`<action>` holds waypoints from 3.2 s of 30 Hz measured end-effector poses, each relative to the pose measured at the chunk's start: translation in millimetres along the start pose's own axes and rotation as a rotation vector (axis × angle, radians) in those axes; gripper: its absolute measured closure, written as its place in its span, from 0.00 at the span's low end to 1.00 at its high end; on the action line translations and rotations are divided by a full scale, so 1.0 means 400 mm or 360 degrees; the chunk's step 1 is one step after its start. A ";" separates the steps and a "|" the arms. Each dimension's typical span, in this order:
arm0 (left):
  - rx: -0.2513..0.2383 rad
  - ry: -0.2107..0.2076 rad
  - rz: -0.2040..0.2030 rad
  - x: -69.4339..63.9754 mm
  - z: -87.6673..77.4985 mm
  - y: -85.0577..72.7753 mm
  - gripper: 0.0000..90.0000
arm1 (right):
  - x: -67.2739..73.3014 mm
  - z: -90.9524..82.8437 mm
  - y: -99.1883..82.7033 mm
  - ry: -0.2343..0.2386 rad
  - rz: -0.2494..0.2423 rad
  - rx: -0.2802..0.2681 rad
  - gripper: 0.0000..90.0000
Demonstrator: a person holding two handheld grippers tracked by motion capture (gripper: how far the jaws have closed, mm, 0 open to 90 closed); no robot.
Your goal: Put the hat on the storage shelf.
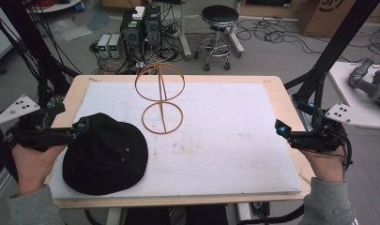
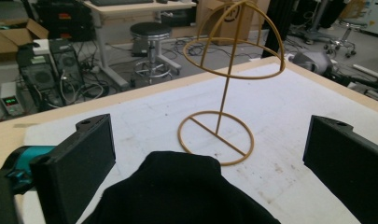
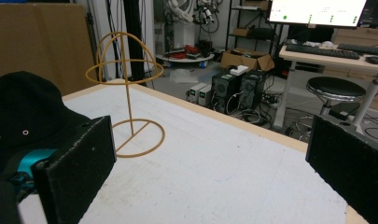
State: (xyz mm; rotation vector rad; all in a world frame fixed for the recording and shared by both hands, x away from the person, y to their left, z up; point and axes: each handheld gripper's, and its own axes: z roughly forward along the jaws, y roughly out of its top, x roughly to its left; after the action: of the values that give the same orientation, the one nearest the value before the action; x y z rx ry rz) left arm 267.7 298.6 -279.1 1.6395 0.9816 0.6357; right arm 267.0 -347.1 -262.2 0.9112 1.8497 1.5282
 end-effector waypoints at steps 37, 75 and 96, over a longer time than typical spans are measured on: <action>0.0144 -0.0098 -0.0041 0.029 0.096 -0.070 0.19 | 0.001 -0.011 0.000 0.0006 -0.0014 0.0011 0.01; 0.0244 -0.0106 -0.0043 0.041 0.106 -0.088 0.95 | 0.009 -0.004 0.001 0.0046 -0.0035 0.0031 0.01; 0.0168 -0.0257 0.0029 -0.007 0.057 0.022 0.98 | -0.008 0.002 -0.010 0.0050 -0.0009 0.0064 0.01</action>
State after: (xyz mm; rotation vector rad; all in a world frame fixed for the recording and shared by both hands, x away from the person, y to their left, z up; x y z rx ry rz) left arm 287.1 283.9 -277.0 1.7652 0.8961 0.4622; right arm 269.0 -349.7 -266.1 0.9043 1.9099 1.5154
